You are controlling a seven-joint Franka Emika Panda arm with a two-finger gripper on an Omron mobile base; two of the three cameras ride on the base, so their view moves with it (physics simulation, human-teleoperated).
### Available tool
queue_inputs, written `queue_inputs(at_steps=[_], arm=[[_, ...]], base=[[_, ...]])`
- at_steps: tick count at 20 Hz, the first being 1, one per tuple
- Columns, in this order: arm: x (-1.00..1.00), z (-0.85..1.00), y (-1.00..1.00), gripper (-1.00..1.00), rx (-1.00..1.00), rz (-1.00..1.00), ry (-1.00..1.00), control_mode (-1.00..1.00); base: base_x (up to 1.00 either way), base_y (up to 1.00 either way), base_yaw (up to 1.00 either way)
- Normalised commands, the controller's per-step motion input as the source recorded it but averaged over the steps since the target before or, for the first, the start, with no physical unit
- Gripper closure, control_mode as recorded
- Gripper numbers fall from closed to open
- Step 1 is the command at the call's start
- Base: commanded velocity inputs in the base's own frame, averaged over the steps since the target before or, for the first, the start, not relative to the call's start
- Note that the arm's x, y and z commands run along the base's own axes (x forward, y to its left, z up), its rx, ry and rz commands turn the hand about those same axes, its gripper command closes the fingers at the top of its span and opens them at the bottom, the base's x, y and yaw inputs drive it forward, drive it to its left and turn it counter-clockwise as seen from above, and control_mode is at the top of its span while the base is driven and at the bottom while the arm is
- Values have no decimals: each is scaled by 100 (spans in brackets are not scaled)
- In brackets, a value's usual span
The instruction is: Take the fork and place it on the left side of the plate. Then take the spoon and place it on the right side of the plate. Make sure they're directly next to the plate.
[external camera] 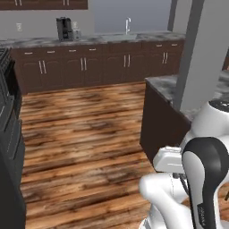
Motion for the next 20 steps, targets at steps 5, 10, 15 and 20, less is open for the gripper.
queue_inputs(at_steps=[5, 10, 15, 20], arm=[[0, 0, 0, 100, 0, 0, 0, 100], [0, 0, 0, 100, 0, 0, 0, 100], [0, 0, 0, 100, 0, 0, 0, 100], [0, 0, 0, 100, 0, 0, 0, 100]], base=[[0, -100, 0], [0, -100, 0], [0, -100, 0], [0, -100, 0]])
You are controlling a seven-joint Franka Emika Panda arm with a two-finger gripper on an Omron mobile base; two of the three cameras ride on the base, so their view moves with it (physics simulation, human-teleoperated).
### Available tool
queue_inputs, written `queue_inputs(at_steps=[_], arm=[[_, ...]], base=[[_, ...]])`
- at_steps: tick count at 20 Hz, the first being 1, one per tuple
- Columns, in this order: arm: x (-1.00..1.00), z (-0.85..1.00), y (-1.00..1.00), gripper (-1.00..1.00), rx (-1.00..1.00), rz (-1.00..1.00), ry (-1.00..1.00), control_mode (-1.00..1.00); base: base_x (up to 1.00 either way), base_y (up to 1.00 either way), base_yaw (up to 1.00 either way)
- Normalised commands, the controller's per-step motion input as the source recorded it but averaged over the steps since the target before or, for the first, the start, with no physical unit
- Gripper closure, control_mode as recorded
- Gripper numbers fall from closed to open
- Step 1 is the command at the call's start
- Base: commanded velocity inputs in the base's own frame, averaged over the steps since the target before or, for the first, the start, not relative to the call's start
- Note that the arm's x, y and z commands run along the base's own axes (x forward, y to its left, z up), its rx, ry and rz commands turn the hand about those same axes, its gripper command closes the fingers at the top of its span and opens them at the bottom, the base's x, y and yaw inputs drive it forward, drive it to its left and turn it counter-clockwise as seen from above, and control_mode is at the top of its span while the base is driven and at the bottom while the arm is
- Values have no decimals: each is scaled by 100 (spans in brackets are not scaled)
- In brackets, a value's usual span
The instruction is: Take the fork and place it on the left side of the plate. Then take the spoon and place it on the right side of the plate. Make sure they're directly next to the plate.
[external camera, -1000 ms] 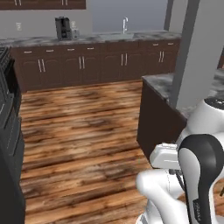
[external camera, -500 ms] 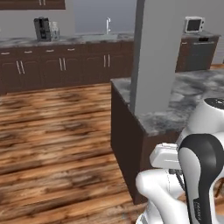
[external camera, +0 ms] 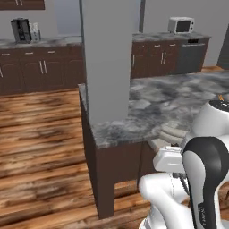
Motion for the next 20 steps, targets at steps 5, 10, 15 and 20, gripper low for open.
queue_inputs(at_steps=[5, 10, 15, 20], arm=[[0, 0, 0, 100, 0, 0, 0, 100], [0, 0, 0, 100, 0, 0, 0, 100], [0, 0, 0, 100, 0, 0, 0, 100], [0, 0, 0, 100, 0, 0, 0, 100]], base=[[0, -100, 0], [0, -100, 0], [0, -100, 0], [0, -100, 0]])
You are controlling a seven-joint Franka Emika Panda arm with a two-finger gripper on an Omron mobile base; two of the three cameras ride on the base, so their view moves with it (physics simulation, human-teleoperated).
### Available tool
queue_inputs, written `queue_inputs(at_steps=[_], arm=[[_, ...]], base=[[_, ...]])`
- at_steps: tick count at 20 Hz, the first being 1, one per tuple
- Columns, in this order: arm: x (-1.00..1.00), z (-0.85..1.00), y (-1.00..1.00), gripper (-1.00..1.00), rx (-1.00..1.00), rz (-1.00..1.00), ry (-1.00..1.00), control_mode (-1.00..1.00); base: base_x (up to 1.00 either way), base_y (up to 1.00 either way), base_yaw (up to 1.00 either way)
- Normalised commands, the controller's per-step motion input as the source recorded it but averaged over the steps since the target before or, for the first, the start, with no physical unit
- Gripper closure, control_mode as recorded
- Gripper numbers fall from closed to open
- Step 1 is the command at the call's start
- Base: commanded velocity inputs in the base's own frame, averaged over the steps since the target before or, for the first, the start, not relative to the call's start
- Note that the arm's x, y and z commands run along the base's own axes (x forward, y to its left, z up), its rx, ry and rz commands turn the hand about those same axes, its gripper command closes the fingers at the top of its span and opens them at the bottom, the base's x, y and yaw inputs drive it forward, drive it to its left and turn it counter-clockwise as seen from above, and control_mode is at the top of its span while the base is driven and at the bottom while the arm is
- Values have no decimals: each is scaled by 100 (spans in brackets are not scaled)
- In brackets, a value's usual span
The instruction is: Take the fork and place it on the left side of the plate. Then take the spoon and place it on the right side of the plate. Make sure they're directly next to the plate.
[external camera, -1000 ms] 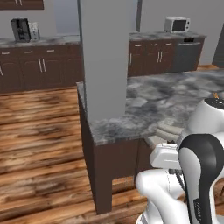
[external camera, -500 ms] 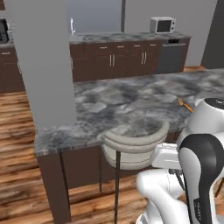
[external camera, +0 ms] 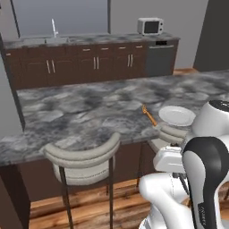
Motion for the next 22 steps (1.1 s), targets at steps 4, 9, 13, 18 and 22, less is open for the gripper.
queue_inputs(at_steps=[4, 9, 13, 18, 22], arm=[[0, 0, 0, 100, 0, 0, 0, 100], [0, 0, 0, 100, 0, 0, 0, 100], [0, 0, 0, 100, 0, 0, 0, 100], [0, 0, 0, 100, 0, 0, 0, 100], [0, 0, 0, 100, 0, 0, 0, 100]], base=[[2, -99, 0], [9, -96, 0], [22, -91, 0], [37, -80, 0], [49, -49, 0]])
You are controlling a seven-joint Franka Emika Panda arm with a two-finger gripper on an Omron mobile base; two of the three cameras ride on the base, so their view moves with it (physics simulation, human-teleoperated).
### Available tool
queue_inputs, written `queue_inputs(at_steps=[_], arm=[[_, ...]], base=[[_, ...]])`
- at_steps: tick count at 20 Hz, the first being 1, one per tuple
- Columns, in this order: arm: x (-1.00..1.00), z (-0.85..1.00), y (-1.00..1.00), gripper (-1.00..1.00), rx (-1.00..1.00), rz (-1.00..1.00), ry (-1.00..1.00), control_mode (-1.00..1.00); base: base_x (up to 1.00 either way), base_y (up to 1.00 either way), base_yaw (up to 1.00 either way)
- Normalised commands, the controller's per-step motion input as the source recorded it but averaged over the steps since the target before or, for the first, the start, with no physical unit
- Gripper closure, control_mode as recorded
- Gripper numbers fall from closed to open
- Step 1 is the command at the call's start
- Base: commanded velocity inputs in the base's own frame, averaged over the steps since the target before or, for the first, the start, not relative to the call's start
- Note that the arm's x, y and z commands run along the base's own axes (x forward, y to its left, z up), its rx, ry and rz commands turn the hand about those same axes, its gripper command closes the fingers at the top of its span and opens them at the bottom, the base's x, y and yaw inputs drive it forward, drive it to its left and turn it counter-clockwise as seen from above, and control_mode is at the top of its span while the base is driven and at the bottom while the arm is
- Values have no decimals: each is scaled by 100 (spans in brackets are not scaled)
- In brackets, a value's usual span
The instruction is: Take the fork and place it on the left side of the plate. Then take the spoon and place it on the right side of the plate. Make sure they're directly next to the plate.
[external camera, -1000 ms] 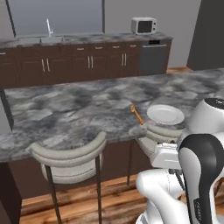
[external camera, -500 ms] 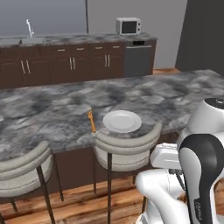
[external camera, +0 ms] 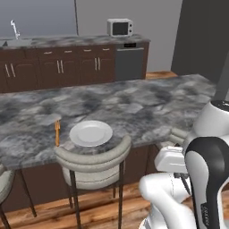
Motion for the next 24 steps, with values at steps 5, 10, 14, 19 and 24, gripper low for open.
queue_inputs(at_steps=[5, 10, 14, 19, 24], arm=[[0, 0, 0, 100, 0, 0, 0, 100], [0, 0, 0, 100, 0, 0, 0, 100], [0, 0, 0, 100, 0, 0, 0, 100], [40, 0, -8, 100, 3, 4, 0, -100], [100, 0, -35, 100, 9, 8, 0, -100]], base=[[69, -26, 2], [88, -3, 5], [98, -4, 8], [59, -5, 6], [0, 0, 0]])
